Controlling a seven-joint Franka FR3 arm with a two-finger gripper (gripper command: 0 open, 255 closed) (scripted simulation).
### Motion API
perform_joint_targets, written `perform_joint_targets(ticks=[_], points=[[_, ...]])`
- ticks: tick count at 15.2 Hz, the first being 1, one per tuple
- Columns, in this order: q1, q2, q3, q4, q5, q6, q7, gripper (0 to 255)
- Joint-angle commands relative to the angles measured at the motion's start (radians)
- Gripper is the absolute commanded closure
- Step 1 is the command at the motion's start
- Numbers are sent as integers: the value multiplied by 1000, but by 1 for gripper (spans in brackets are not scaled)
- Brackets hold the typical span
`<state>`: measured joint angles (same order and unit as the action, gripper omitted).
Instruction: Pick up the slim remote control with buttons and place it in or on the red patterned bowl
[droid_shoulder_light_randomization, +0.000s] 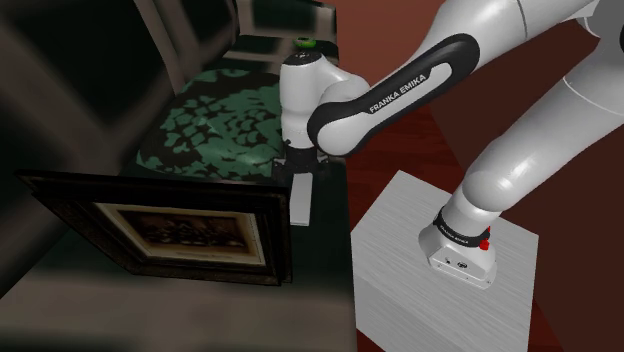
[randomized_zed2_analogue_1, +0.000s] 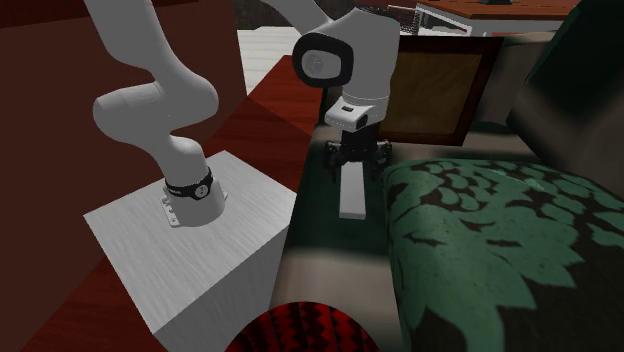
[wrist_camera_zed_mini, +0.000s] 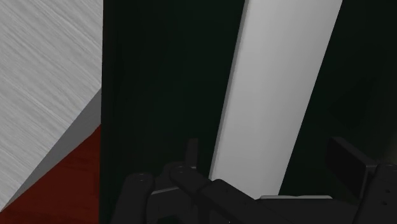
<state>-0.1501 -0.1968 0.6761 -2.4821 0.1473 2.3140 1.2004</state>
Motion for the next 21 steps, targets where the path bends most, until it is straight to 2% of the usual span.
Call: perform_joint_targets(ticks=[1,9,10,19,21], points=[[-7,29,8,-20,-16,43,14,0],[-8,29,9,-20,-16,43,14,0],[-8,30,10,-19,-17,43,15,255],[-8,29,9,-20,-16,43,14,255],[-3,4,2,-9,-1,12,2,255]])
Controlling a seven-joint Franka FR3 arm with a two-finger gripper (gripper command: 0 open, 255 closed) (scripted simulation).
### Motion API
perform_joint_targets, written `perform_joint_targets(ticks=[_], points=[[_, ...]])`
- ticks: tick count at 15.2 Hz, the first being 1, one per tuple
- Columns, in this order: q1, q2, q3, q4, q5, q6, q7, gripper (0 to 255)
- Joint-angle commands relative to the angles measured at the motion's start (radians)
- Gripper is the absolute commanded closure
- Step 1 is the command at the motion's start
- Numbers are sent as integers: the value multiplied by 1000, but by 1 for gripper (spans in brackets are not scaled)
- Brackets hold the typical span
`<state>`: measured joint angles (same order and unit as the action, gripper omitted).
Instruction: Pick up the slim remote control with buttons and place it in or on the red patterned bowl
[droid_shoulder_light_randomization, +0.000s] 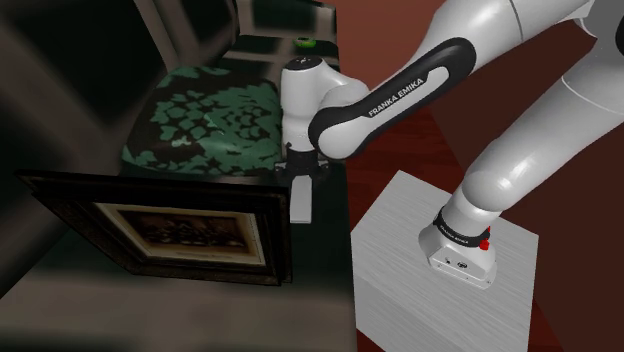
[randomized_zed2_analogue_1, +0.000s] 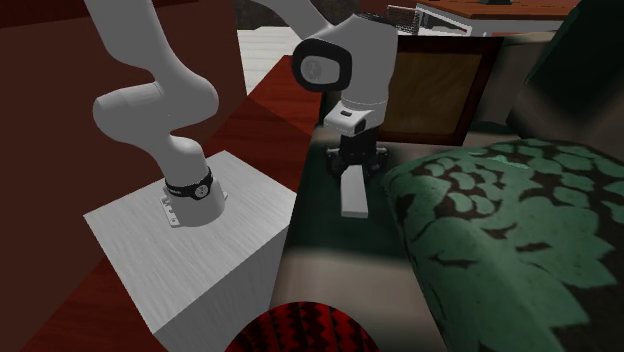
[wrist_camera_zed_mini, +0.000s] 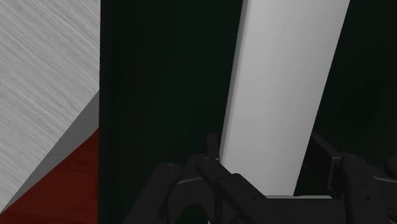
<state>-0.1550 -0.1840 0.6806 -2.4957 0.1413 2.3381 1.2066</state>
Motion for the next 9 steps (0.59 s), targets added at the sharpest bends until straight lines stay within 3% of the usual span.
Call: perform_joint_targets(ticks=[1,9], points=[[4,-20,-6,10,12,-28,-10,255],[18,-99,-37,63,48,-152,-43,255]])
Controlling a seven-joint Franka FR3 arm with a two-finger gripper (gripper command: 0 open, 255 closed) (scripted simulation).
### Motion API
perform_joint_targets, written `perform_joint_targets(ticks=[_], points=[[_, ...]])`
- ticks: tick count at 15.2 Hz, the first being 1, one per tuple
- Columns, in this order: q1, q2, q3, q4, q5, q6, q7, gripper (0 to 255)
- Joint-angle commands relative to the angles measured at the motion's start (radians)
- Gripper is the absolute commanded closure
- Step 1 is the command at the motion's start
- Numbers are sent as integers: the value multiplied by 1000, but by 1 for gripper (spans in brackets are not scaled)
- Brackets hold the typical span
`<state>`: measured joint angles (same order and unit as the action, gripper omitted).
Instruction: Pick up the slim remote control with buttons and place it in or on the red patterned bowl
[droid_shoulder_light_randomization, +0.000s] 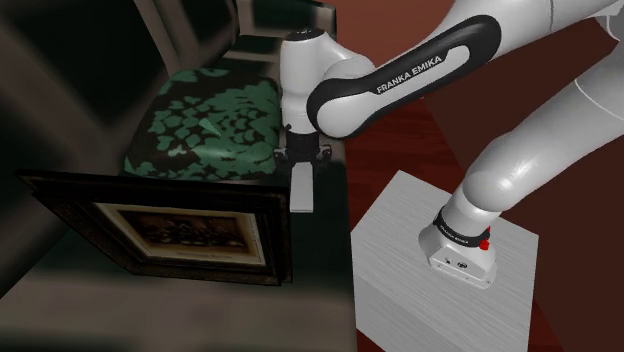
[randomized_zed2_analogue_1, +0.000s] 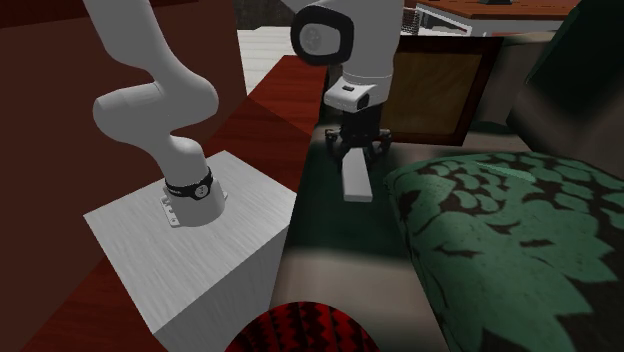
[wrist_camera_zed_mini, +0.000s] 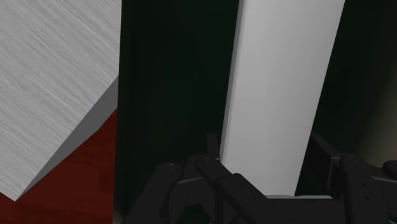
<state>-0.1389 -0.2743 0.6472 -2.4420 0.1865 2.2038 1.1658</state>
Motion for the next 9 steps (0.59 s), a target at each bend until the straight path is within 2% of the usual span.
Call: perform_joint_targets(ticks=[1,9], points=[[3,-17,-7,17,6,-33,-5,255],[9,-73,-36,84,19,-151,-22,255]])
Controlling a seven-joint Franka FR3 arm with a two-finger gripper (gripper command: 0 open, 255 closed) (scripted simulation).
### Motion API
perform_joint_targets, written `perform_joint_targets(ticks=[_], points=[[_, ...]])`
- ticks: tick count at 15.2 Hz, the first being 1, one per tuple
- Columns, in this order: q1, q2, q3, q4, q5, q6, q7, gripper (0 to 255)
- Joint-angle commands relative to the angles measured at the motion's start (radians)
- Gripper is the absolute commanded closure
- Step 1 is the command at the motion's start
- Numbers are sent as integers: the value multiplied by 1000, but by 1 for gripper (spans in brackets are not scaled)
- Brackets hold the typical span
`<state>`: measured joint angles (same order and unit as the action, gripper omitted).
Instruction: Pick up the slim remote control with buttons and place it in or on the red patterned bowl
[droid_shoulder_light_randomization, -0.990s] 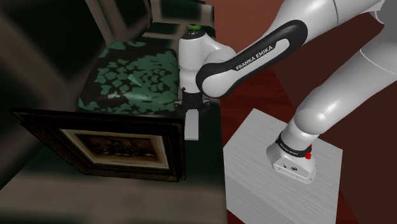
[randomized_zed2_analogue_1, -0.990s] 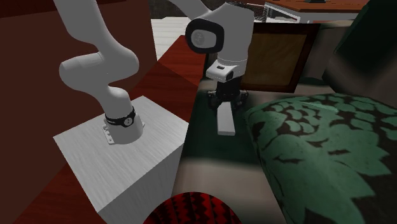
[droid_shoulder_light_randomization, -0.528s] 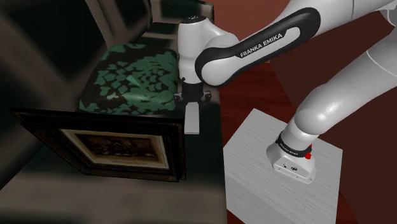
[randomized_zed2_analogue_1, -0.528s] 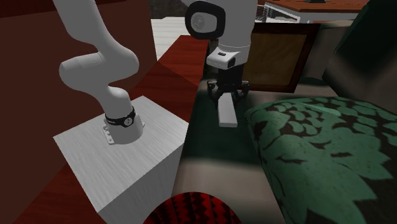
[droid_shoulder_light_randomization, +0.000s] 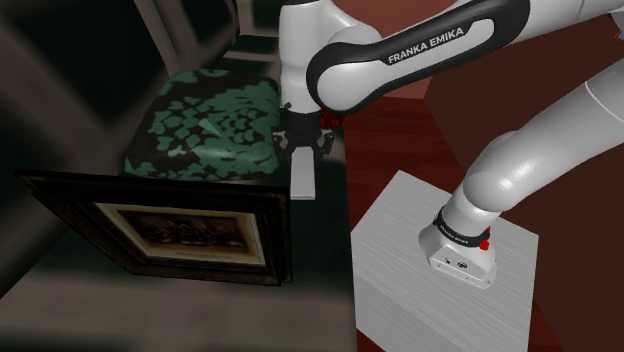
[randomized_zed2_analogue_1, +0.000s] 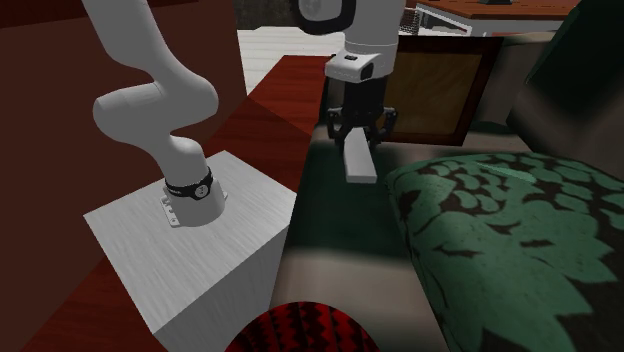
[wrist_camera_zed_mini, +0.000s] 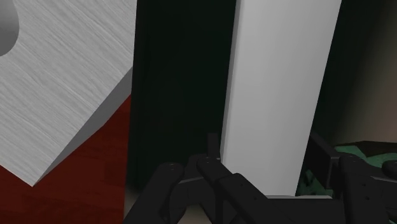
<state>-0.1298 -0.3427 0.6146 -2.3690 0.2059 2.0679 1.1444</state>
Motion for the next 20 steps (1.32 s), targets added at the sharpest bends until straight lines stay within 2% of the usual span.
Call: perform_joint_targets(ticks=[1,13,20], points=[[0,-10,-6,20,1,-30,-2,255],[0,-53,-41,145,0,-196,-12,255],[-74,-9,-148,160,-59,-184,-164,255]])
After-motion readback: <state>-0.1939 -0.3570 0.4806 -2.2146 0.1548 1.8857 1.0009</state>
